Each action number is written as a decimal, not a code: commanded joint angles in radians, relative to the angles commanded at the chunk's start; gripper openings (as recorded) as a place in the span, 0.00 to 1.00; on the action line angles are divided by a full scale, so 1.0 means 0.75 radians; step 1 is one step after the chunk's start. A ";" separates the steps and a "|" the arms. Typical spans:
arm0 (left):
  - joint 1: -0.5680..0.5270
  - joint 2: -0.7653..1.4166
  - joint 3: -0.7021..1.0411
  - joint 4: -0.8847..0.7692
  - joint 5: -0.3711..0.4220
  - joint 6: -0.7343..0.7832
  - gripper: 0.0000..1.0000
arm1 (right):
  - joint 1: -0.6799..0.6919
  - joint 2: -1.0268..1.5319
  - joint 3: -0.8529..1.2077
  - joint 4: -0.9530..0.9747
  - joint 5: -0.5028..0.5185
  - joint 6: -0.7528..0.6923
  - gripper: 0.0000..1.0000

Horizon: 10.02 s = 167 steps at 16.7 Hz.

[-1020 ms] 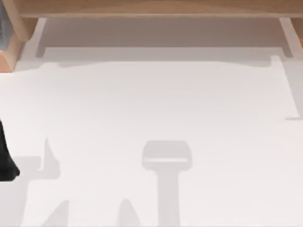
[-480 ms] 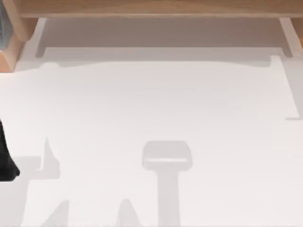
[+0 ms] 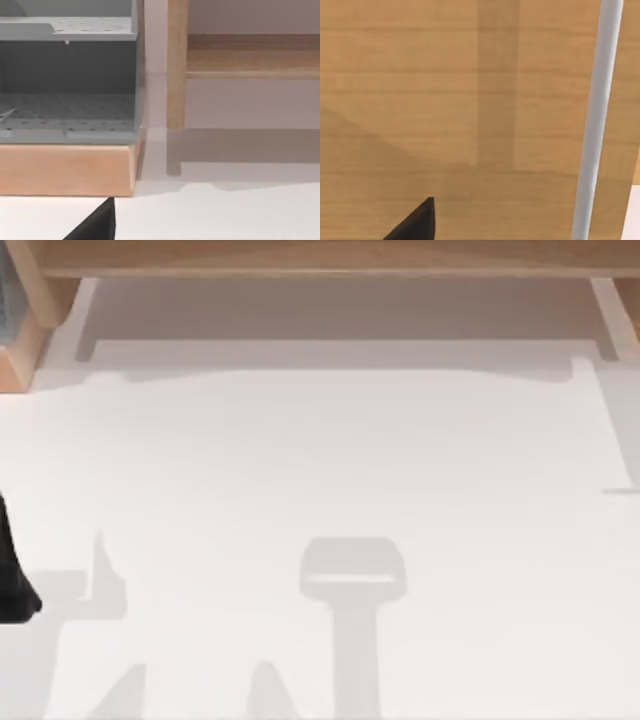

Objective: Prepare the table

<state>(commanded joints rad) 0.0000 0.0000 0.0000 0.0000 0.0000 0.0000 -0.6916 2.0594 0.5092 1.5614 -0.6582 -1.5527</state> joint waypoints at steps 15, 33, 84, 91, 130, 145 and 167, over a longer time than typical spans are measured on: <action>0.000 0.000 0.000 0.000 0.000 0.000 1.00 | 0.004 0.002 0.005 -0.003 0.004 0.000 0.17; 0.000 0.000 0.000 0.000 0.000 0.000 1.00 | 0.113 0.078 0.206 -0.133 0.108 0.002 0.00; 0.000 0.000 0.000 0.000 0.000 0.000 1.00 | 0.350 0.416 0.992 -0.598 0.359 0.002 0.98; 0.000 0.000 0.000 0.000 0.000 0.000 1.00 | 0.350 0.416 0.992 -0.598 0.359 0.002 1.00; 0.000 0.000 0.000 0.000 0.000 0.000 1.00 | 0.922 -2.746 -0.679 -2.082 0.878 2.070 1.00; -0.320 1.103 1.156 -0.057 -0.288 0.005 1.00 | 0.922 -2.746 -0.679 -2.082 0.878 2.070 1.00; -0.733 2.676 2.847 -0.146 -0.682 0.013 1.00 | 0.922 -2.746 -0.679 -2.082 0.878 2.070 1.00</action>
<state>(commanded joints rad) -0.5497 2.0071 2.1355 -0.1092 -0.5118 0.0101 0.0000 0.0000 0.0000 0.0000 0.0000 0.0000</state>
